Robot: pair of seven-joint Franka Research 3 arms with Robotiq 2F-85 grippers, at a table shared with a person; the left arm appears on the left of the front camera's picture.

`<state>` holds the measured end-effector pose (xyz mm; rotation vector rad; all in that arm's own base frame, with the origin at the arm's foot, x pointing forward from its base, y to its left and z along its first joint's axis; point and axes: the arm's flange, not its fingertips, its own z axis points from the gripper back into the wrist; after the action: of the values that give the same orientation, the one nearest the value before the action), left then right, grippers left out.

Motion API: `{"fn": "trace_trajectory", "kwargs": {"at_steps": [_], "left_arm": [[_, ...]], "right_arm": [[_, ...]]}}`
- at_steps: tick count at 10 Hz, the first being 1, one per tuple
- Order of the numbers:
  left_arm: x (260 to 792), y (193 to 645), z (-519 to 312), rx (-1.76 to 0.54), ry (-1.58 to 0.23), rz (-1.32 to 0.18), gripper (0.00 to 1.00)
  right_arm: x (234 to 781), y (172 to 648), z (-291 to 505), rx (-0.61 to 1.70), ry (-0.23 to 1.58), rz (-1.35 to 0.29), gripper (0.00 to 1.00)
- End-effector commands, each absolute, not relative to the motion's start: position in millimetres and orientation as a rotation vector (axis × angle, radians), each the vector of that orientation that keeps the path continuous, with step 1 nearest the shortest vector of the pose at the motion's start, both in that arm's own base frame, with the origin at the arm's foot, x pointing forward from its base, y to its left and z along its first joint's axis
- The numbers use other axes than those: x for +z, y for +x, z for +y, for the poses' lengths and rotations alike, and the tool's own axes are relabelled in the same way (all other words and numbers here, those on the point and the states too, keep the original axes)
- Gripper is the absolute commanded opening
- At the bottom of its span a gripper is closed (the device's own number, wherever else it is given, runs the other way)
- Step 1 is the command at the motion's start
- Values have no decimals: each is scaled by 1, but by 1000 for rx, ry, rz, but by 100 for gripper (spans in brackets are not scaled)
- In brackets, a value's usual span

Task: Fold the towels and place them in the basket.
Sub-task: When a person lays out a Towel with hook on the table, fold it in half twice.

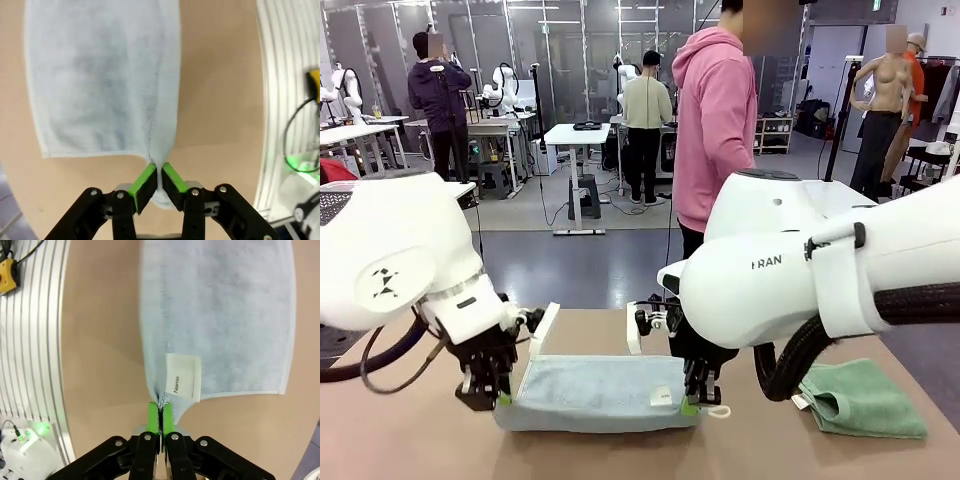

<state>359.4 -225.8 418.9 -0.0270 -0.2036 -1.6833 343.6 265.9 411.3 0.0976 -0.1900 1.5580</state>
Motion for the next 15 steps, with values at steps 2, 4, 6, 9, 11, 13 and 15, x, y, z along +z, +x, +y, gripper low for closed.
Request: {"fn": "trace_trajectory", "kwargs": {"at_steps": [2,4,6,9,11,13,15], "left_arm": [[422,422,-232,-1717,46,-196,0],[418,464,-229,-1773,-26,-211,0],[406,494,-230,-1793,-57,-145,0],[391,531,-233,-1836,-122,-121,0],[376,552,-239,-1855,-150,-118,0],[366,571,-244,-1827,-155,-112,0],[357,581,-241,-1761,-148,-95,0]], "right_arm": [[407,391,276,1553,54,-185,0],[401,426,279,1562,36,-161,0],[398,453,276,1536,50,-143,0],[386,493,278,1547,1,-122,0],[371,517,280,1532,9,-80,0],[357,529,283,1519,24,-74,0],[348,539,282,1504,9,-73,0]]}}
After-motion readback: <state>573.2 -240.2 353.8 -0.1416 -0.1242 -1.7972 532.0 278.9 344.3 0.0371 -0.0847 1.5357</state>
